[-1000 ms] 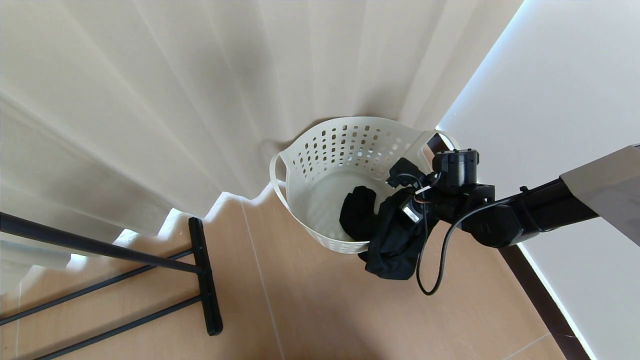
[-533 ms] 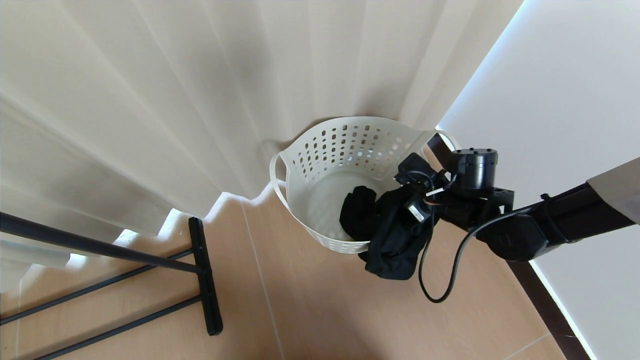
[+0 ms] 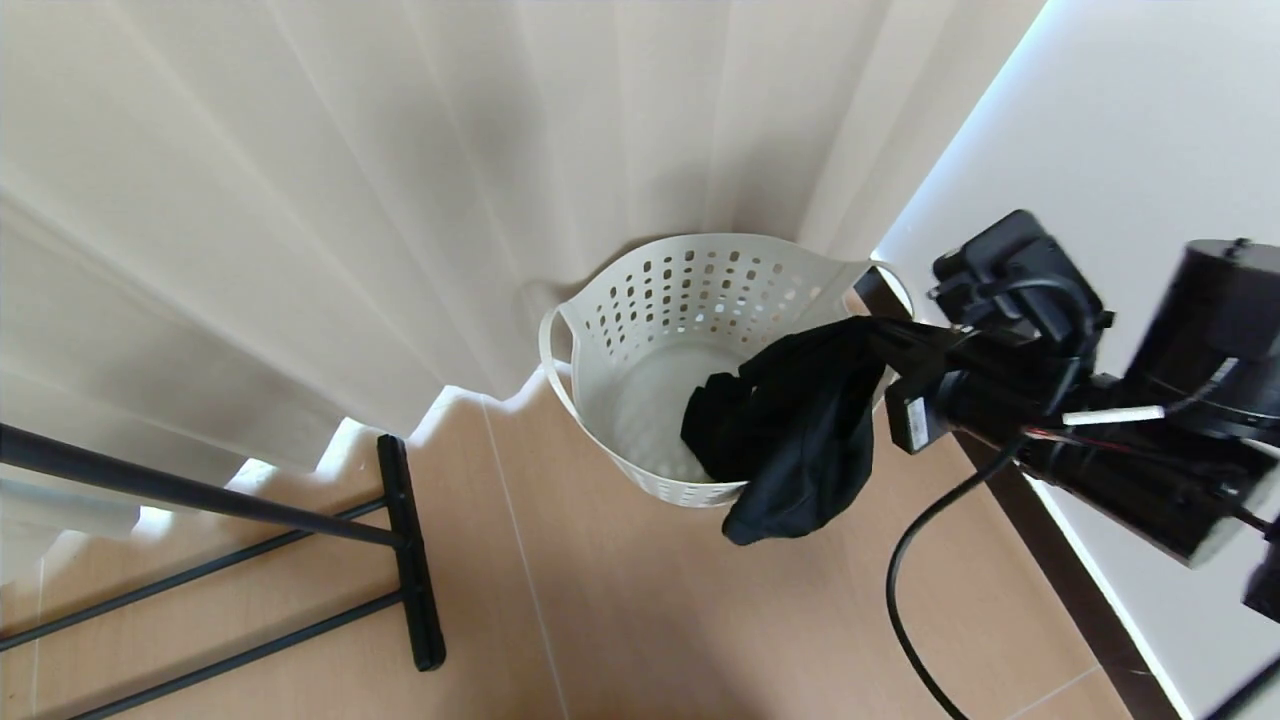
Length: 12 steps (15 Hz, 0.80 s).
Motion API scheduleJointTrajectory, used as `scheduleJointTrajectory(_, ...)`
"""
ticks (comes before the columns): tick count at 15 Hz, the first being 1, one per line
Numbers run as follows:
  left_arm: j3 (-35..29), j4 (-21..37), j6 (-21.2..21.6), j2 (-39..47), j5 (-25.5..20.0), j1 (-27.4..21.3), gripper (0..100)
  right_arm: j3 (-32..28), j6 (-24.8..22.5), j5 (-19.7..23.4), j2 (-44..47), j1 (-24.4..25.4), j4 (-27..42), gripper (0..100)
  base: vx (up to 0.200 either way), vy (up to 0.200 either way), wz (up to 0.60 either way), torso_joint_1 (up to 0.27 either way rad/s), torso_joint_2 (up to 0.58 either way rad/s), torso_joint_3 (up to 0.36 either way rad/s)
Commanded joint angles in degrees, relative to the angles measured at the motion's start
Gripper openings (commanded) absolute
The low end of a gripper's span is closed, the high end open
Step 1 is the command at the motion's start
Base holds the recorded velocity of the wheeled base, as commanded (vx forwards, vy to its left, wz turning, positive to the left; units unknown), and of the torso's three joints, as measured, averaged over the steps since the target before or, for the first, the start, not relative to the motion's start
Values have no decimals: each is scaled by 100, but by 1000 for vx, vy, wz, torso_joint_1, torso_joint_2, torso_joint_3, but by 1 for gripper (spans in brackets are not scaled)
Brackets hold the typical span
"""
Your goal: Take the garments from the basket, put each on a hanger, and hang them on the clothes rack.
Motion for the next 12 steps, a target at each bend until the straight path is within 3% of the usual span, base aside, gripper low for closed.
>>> scheduleJointTrajectory(1, 0, -4, -1, -2, -1, -6, 100, 393, 157, -19, -1101, 622, -38, 0, 0, 0, 0, 0, 0, 0)
scheduleJointTrajectory(3, 0, -4, -1, -2, -1, -6, 100, 534, 711, -2, -1189, 816, -90, 0, 0, 0, 0, 0, 0, 0)
scheduleJointTrajectory(4, 0, -4, -1, -2, -1, -6, 100, 534, 711, -2, -1189, 816, -90, 0, 0, 0, 0, 0, 0, 0)
scheduleJointTrajectory(5, 0, -4, 8, -2, -1, 2, 100, 534, 1177, -2, -1145, 824, -90, 0, 0, 0, 0, 0, 0, 0)
scheduleJointTrajectory(12, 0, -4, 35, -2, -27, 2, 100, 516, 1194, 113, -1048, 763, -90, 0, 0, 0, 0, 0, 0, 0)
